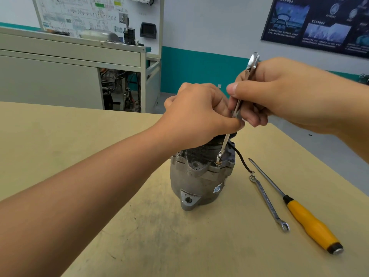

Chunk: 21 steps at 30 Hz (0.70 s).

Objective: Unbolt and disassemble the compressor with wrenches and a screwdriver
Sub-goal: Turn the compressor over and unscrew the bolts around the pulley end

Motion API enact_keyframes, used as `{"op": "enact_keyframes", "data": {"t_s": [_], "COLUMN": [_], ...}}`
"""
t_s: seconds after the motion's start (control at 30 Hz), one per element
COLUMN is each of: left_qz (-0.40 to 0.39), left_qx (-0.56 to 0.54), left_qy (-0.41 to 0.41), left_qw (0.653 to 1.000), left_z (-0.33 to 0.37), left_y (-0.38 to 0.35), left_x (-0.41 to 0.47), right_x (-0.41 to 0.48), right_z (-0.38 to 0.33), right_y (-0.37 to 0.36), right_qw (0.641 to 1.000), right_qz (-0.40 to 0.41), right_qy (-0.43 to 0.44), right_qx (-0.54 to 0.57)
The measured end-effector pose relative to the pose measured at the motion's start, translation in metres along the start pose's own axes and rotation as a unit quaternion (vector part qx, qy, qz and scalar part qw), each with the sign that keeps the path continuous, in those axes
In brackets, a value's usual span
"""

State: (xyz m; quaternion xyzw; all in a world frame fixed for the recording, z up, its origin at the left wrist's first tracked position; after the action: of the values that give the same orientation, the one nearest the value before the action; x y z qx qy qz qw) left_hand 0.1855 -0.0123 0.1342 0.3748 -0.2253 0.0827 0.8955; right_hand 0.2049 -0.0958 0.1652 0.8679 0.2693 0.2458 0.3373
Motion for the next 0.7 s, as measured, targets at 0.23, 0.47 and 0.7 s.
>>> {"op": "enact_keyframes", "data": {"t_s": [0.23, 0.47, 0.7], "left_qz": [-0.039, -0.083, -0.047], "left_qx": [-0.014, -0.038, -0.001], "left_qy": [-0.005, -0.028, -0.018], "left_qw": [0.999, 0.995, 0.999], "left_z": [-0.008, -0.004, 0.004], "left_y": [-0.008, -0.01, -0.008], "left_x": [0.004, 0.006, 0.006], "right_x": [0.001, -0.006, -0.011], "right_z": [0.0, 0.0, 0.005], "right_y": [-0.004, -0.001, 0.007], "right_qw": [1.0, 0.997, 0.997], "right_qz": [-0.015, -0.042, -0.029], "right_qy": [-0.003, 0.02, 0.016], "right_qx": [-0.005, -0.062, 0.072]}}
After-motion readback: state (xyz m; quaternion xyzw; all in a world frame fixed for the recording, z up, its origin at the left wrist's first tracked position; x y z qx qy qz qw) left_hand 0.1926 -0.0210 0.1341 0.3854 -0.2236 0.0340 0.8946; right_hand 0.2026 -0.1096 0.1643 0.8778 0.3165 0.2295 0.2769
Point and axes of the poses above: each hand's wrist, its own x-axis towards the middle knuckle, its own y-axis out of the back of the hand, z = x × y, the point moved 9 cm from there along x, towards the middle knuckle, and after that the axes turned 4 degrees about x, right-handed, at the moved point
